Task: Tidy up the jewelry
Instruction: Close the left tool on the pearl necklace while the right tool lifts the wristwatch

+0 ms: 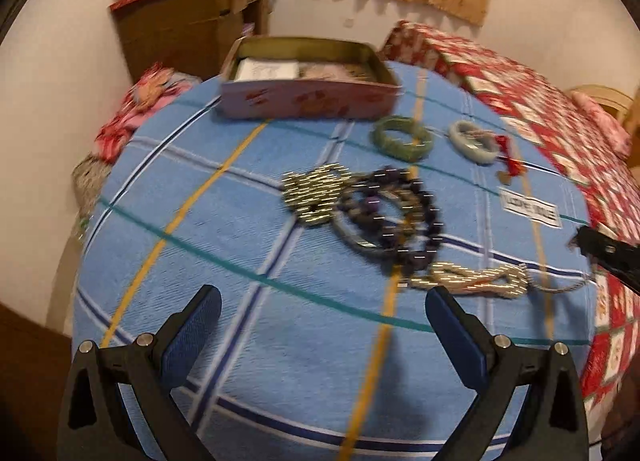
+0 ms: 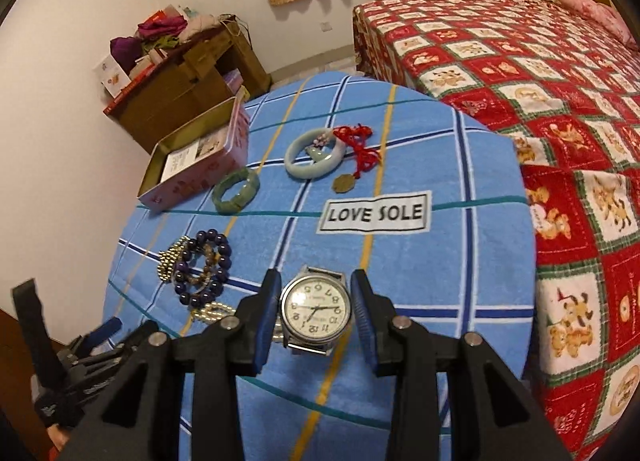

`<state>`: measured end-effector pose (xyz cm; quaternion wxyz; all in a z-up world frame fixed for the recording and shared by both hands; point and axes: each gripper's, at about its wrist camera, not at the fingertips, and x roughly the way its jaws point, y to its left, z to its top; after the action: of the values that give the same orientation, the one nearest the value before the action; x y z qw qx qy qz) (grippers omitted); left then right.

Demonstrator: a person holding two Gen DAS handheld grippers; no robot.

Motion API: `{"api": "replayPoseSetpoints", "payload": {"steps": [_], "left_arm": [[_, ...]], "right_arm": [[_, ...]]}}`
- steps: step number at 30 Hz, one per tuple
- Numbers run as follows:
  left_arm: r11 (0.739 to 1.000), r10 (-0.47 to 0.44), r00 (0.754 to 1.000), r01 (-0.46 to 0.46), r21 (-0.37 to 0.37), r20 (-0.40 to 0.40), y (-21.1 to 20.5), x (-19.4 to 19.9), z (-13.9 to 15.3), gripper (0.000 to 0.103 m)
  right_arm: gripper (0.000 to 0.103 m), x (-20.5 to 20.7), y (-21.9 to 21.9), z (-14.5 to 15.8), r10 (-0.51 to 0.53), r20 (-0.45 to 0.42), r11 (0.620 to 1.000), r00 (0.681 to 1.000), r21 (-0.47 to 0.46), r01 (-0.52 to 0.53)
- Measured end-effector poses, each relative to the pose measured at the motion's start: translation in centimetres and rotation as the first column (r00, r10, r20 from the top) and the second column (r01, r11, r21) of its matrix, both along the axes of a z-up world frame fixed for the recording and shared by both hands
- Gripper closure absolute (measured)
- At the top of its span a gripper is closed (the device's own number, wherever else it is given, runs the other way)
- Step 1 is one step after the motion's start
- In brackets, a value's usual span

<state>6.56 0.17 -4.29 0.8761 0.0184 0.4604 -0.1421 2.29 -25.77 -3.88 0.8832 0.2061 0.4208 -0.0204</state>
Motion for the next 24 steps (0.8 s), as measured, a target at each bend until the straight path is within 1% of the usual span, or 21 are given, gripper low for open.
{"api": "replayPoseSetpoints", "payload": {"steps": [4, 6, 8, 11, 13, 14, 15, 16, 17, 19, 21, 23, 24], "left_arm": [[0.995, -0.102, 0.995, 0.102, 0.001, 0.016, -2.9, -0.8, 0.4, 0.001], [0.989, -0.147, 0.989, 0.146, -0.028, -0.005, -4.1, -1.1, 0.4, 0.001], [0.986, -0.163, 0.986, 0.162, -0.041, -0.02, -5.5, -1.1, 0.3, 0.001], [0.98, -0.199, 0.98, 0.198, -0.024, -0.02, -7.4, -1.2, 0.1, 0.001], [0.979, -0.206, 0.979, 0.206, -0.006, -0.014, -8.5, -1.2, -0.2, 0.002], [0.978, -0.208, 0.978, 0.208, -0.005, -0.019, -8.8, -1.1, -0.4, 0.009], [0.977, -0.211, 0.977, 0.211, -0.008, -0.033, -9.1, -0.9, -0.6, 0.023], [0.976, -0.217, 0.974, 0.216, -0.018, -0.063, -9.4, -0.6, -1.0, 0.028], [0.976, -0.218, 0.972, 0.216, -0.029, -0.086, -9.5, -0.3, -1.4, 0.03], [0.977, -0.212, 0.97, 0.208, -0.049, -0.116, -9.4, -0.1, -2.0, 0.03], [0.974, -0.224, 0.968, 0.219, -0.05, -0.117, -9.7, -0.2, -2.3, 0.03], [0.974, -0.225, 0.968, 0.222, -0.043, -0.11, -10.0, -0.3, -2.3, 0.03], [0.974, -0.228, 0.967, 0.224, -0.043, -0.111, -10.2, -0.2, -2.2, 0.03]], "right_arm": [[0.064, -0.8, -0.8, -0.8, 0.002, -0.023, 1.0, 1.0, -0.001, -0.002], [0.064, -1.3, -1.1, -1.3, -0.005, -0.039, 1.0, 0.999, -0.014, 0.005], [0.064, -1.8, -1.5, -1.9, -0.017, -0.053, 0.999, 0.998, -0.03, 0.015], [0.064, -2.1, -2.2, -2.5, -0.026, -0.067, 0.999, 0.997, -0.021, 0.024], [0.064, -2.3, -2.4, -2.7, -0.03, -0.067, 0.999, 0.997, -0.019, 0.029], [0.064, -2.4, -2.4, -2.6, -0.029, -0.061, 0.999, 0.998, -0.022, 0.028], [0.064, -2.5, -2.4, -2.5, -0.028, -0.057, 0.999, 0.998, -0.025, 0.026], [0.064, -2.6, -2.5, -2.5, -0.022, -0.051, 0.999, 0.998, -0.03, 0.021], [0.064, -2.6, -2.5, -2.5, -0.017, -0.046, 0.999, 0.999, -0.033, 0.015], [0.063, -2.7, -2.7, -2.6, -0.01, -0.045, 1.0, 0.999, -0.026, 0.009], [0.063, -2.9, -3.0, -2.7, -0.012, -0.035, 1.0, 0.999, -0.009, 0.012], [0.059, -3.1, -3.4, -2.7, -0.02, -0.022, 1.0, 1.0, 0.005, 0.02], [0.052, -3.1, -3.5, -2.6, -0.021, -0.017, 1.0, 1.0, 0.013, 0.021]]}}
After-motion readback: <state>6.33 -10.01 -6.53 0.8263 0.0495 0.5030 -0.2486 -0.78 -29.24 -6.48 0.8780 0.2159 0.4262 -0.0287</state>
